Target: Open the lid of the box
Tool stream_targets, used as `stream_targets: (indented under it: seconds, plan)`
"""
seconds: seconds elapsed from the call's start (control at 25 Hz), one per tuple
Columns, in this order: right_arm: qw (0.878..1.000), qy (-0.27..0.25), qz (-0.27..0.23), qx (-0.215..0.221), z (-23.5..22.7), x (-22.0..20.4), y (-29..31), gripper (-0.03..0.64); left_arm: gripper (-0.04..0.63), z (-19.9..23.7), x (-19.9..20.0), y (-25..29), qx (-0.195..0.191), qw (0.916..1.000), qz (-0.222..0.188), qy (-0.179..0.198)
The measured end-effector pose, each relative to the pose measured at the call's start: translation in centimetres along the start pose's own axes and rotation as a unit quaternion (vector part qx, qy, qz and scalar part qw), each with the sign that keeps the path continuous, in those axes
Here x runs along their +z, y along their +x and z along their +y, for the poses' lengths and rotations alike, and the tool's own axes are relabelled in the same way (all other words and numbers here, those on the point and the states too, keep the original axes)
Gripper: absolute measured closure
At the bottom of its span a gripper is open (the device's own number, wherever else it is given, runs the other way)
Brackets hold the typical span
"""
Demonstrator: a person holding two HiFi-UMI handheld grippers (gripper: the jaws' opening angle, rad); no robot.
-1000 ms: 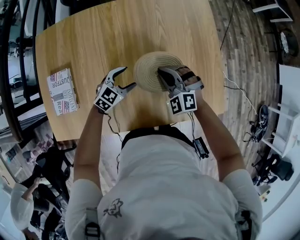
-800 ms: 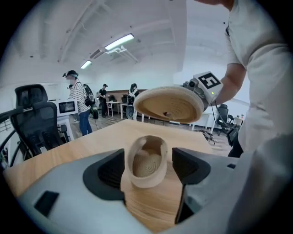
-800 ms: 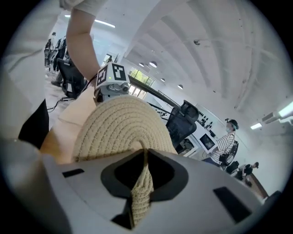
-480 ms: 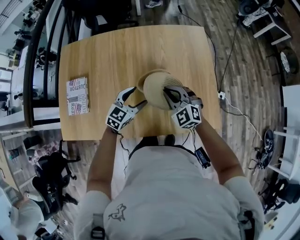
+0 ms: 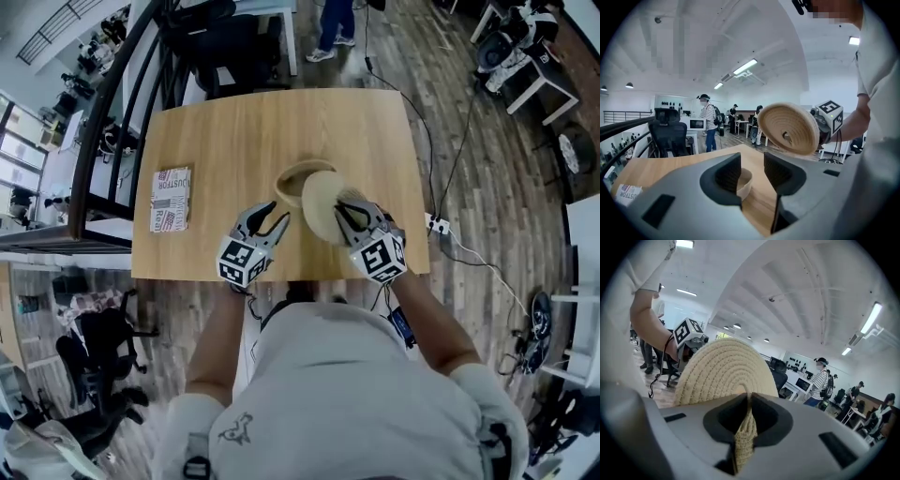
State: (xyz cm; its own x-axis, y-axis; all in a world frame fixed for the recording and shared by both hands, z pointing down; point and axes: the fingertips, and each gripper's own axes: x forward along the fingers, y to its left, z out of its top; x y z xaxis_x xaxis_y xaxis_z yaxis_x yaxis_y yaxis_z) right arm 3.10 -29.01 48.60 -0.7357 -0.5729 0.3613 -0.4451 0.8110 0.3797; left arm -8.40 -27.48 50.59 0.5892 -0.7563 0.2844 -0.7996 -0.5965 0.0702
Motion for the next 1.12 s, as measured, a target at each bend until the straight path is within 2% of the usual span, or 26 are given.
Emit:
stream_targets:
  seconds: [0.32, 0.56, 0.88, 1.12]
  plan:
    - [0.999, 0.029, -0.043, -0.002, 1.7, 1.2, -6.1, 0.581, 0.551, -5.4, 1.9, -4.0, 0.048, 0.9981, -0.034, -0.02]
    - [0.996, 0.055, -0.066, 0.003, 3.1, 1.9, -9.6, 0.58, 0.586, -9.2, 2.4, -7.7, 0.087, 0.9941, -0.053, -0.037]
    - [0.992, 0.091, -0.086, 0.01, 4.8, 3.6, -12.1, 0.58, 0.589, -12.5, 3.5, -11.1, 0.095, 0.9933, -0.059, -0.03]
    - [0.989, 0.109, -0.097, 0.007, 6.2, 5.4, -12.1, 0.581, 0.589, -12.7, 4.2, -13.1, 0.073, 0.9944, -0.07, -0.029]
